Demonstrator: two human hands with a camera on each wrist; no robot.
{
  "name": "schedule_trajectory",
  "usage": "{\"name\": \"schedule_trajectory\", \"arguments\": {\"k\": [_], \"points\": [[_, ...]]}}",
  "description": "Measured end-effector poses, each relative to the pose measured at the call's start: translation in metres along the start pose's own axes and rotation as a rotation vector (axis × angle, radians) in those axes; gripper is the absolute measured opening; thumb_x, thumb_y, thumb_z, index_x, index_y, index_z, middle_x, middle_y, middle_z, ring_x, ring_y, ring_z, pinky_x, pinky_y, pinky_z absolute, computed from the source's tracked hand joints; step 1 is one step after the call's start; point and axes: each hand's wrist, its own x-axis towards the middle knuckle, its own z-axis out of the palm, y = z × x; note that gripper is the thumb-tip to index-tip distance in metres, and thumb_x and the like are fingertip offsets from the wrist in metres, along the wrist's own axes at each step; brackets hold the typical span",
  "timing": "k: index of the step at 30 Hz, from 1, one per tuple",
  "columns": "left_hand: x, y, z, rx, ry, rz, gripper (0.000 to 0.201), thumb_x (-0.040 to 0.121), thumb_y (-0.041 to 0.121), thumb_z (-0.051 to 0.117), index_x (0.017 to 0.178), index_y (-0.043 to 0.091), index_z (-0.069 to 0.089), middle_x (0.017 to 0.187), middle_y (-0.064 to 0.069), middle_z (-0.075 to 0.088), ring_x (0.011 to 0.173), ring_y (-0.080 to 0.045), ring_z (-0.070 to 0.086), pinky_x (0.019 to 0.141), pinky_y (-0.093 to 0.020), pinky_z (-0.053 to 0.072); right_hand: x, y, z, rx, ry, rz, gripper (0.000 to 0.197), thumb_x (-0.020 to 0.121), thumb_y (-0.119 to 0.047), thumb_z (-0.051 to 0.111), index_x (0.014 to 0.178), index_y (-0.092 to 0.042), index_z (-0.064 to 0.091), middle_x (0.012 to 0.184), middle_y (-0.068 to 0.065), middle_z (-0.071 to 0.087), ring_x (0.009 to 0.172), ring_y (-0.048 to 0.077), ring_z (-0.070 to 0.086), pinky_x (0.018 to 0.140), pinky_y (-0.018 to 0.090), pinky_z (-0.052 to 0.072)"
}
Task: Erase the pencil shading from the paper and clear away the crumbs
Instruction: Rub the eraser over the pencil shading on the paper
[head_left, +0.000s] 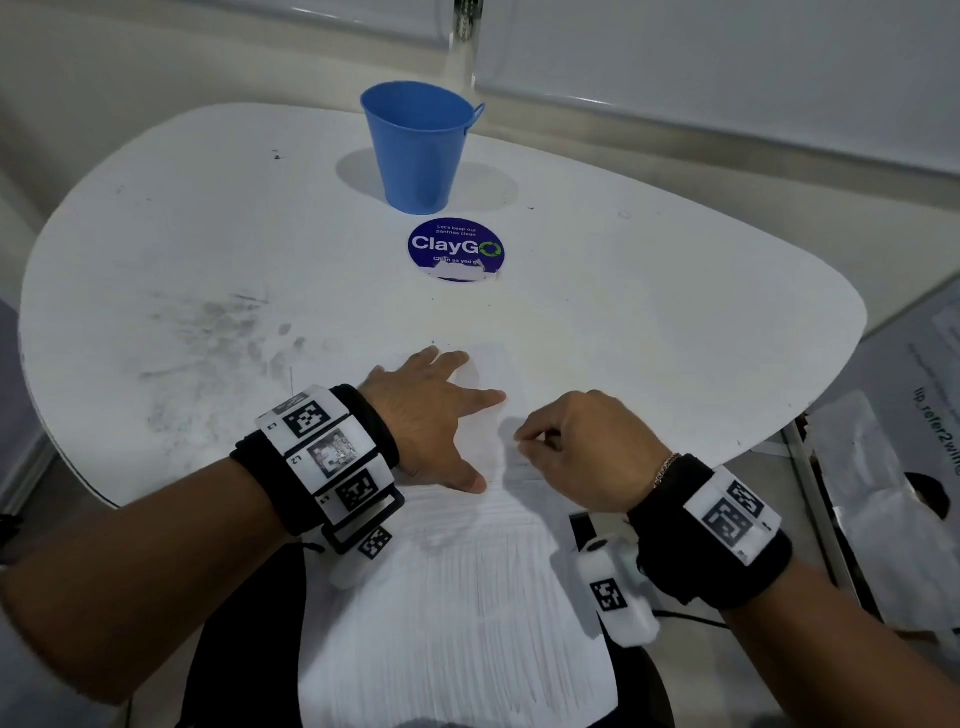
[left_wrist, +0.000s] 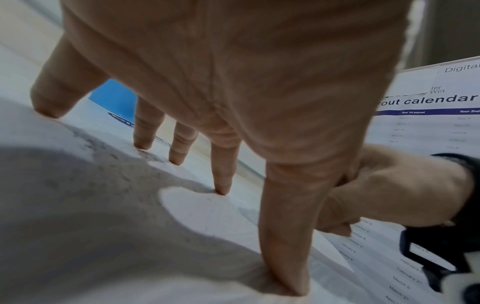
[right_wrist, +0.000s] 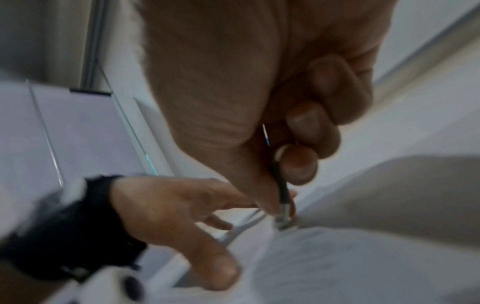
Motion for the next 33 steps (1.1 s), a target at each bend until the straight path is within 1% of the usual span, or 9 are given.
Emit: {"name": "schedule_trajectory", "arguments": {"k": [2,6,10,15,19,23,25,28,33], "points": [[0.0,0.0,0.0,0.001,0.006,-0.002,0.1,0.076,0.076,0.066,0.153,0.058,0.006,0.168,0.009,-0.013,0.154,-0.017,-0.015,0.123,-0.058,0.011,-0.001,-0.003,-0.002,0.021,-0.044,-0.019,0.019,0.093,-0.027,0.059,0.097,-0.029,0.078,0.072,-0.015,0.067,0.071,0.011,0.06,0.073,0.029,0.05],[0.0,-0.001,-0.001,-0.005,-0.003,-0.007,0.1,0.076,0.076,0.066,0.153,0.058,0.004,0.168,0.01,-0.014,0.154,-0.017,-0.016,0.123,-0.058,0.01,0.007,0.007,-0.007,-0.004,0.109,0.103,0.021,0.095,-0.028,0.057,0.104,-0.029,0.076,0.095,-0.009,0.074,0.091,0.019,0.065,0.082,0.032,0.052],[0.001,0.0,0.001,0.003,-0.001,-0.005,0.1,0.076,0.076,0.066,0.153,0.058,0.004,0.168,0.01,-0.014,0.154,-0.017,-0.016,0.122,-0.058,0.01,-0.002,-0.004,0.0,0.02,-0.041,-0.015,0.019,0.093,-0.027,0.059,0.095,-0.029,0.077,0.072,-0.013,0.067,0.072,0.014,0.059,0.074,0.031,0.052],[0.002,-0.002,0.0,-0.002,-0.006,-0.01,0.101,0.076,0.076,0.066,0.153,0.059,0.004,0.168,0.01,-0.014,0.154,-0.017,-0.017,0.122,-0.057,0.009,0.01,0.005,-0.005,-0.014,0.127,0.125,0.022,0.094,-0.026,0.056,0.101,-0.028,0.076,0.093,-0.007,0.074,0.09,0.021,0.065,0.08,0.033,0.053],[0.001,0.0,-0.001,0.004,-0.004,-0.006,0.1,0.076,0.076,0.066,0.153,0.058,0.005,0.168,0.01,-0.014,0.154,-0.017,-0.016,0.122,-0.059,0.01,-0.001,-0.009,0.004,0.02,-0.034,-0.028,0.021,0.092,-0.026,0.057,0.09,-0.028,0.077,0.07,-0.008,0.069,0.066,0.016,0.059,0.069,0.035,0.054],[0.001,-0.001,-0.002,-0.003,-0.008,-0.008,0.101,0.076,0.076,0.066,0.153,0.058,0.005,0.168,0.01,-0.014,0.154,-0.018,-0.017,0.122,-0.059,0.01,0.012,0.0,-0.003,0.031,0.079,0.098,0.021,0.092,-0.025,0.057,0.097,-0.029,0.077,0.089,-0.009,0.074,0.086,0.019,0.064,0.08,0.033,0.053],[0.0,0.0,-0.001,-0.001,-0.01,-0.008,0.1,0.077,0.075,0.066,0.153,0.058,0.004,0.167,0.01,-0.014,0.154,-0.018,-0.017,0.123,-0.059,0.01,0.012,0.001,0.0,0.016,0.125,0.127,0.022,0.092,-0.024,0.056,0.096,-0.027,0.077,0.088,-0.007,0.073,0.086,0.021,0.064,0.078,0.033,0.053],[0.001,-0.001,0.0,0.004,-0.004,-0.006,0.101,0.076,0.076,0.066,0.153,0.058,0.004,0.168,0.01,-0.015,0.154,-0.017,-0.017,0.123,-0.059,0.01,0.005,-0.009,0.006,-0.007,0.046,0.044,0.021,0.091,-0.024,0.055,0.092,-0.025,0.076,0.078,-0.004,0.072,0.077,0.022,0.064,0.073,0.035,0.055],[0.001,-0.001,0.0,-0.002,0.002,-0.009,0.101,0.076,0.075,0.066,0.153,0.058,0.004,0.167,0.011,-0.014,0.154,-0.016,-0.018,0.123,-0.058,0.009,0.016,0.003,0.0,0.038,0.155,0.146,0.02,0.093,-0.026,0.057,0.099,-0.027,0.077,0.094,-0.005,0.075,0.09,0.023,0.066,0.08,0.033,0.054]]}}
